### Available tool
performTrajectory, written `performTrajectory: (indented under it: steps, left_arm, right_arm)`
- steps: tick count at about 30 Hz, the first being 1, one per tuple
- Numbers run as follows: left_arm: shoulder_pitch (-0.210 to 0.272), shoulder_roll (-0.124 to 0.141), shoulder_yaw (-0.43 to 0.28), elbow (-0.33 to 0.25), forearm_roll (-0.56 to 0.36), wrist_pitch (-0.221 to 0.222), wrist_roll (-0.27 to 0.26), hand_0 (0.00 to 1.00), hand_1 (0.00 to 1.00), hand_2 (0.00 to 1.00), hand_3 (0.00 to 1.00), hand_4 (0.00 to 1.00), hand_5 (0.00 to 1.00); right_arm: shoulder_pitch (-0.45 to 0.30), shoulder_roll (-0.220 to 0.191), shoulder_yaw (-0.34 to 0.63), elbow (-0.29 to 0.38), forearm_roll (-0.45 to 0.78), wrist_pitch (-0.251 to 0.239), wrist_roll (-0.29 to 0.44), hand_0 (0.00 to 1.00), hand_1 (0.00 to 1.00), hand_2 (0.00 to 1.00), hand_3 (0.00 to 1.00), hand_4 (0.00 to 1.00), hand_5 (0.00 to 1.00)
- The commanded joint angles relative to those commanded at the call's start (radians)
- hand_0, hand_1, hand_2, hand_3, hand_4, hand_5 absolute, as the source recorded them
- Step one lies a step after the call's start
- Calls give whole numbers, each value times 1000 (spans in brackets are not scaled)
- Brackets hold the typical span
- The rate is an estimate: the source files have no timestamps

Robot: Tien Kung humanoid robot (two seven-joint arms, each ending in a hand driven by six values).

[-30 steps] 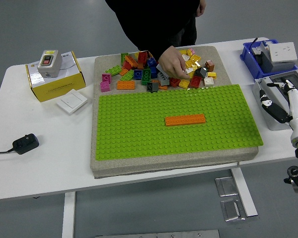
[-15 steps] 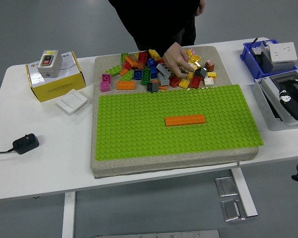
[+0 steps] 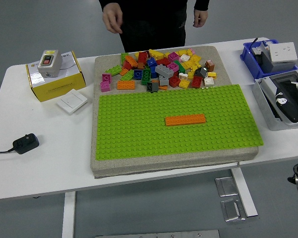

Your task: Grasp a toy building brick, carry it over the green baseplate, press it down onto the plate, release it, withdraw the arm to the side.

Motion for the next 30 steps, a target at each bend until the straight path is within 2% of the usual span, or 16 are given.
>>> performTrajectory:
  steps: [15, 16, 21, 22, 27, 28, 30]
  left_arm:
    - [-5, -2, 9, 0, -9, -1, -6, 662, 665, 657, 640, 295, 619]
    - [-4, -2, 7, 0, -8, -1, -5, 662, 665, 657, 642, 303, 616]
    - [-3, -2, 3, 0, -6, -1, -4, 662, 665, 657, 642, 303, 616]
    - [-4, -2, 3, 0, -7, -1, -4, 662, 665, 657, 642, 306, 616]
    - [-4, -2, 6, 0, -11, -1, -5, 662, 665, 657, 642, 306, 616]
    - [-4, -2, 7, 0, -11, -1, -5, 662, 665, 658, 643, 310, 615]
    - [-4, -2, 7, 0, -12, -1, -5, 662, 665, 658, 643, 310, 615]
  right_arm:
    - [0, 4, -11, -10, 13, 0, 4, 841, 896, 931, 701, 596, 488]
    - [-1, 4, -11, -11, 16, -1, 6, 834, 781, 829, 728, 592, 486]
    - [-3, 4, -11, -15, 49, -17, 36, 834, 781, 829, 728, 592, 486]
    - [-3, 4, -13, -16, 58, -22, 47, 733, 434, 497, 790, 586, 486]
    - [-1, 3, -25, -17, 118, -42, 112, 733, 434, 497, 790, 586, 486]
    - [0, 3, -30, -17, 135, -44, 127, 580, 365, 479, 791, 574, 510]
    - [1, 4, -39, -16, 163, -47, 153, 580, 365, 479, 791, 574, 510]
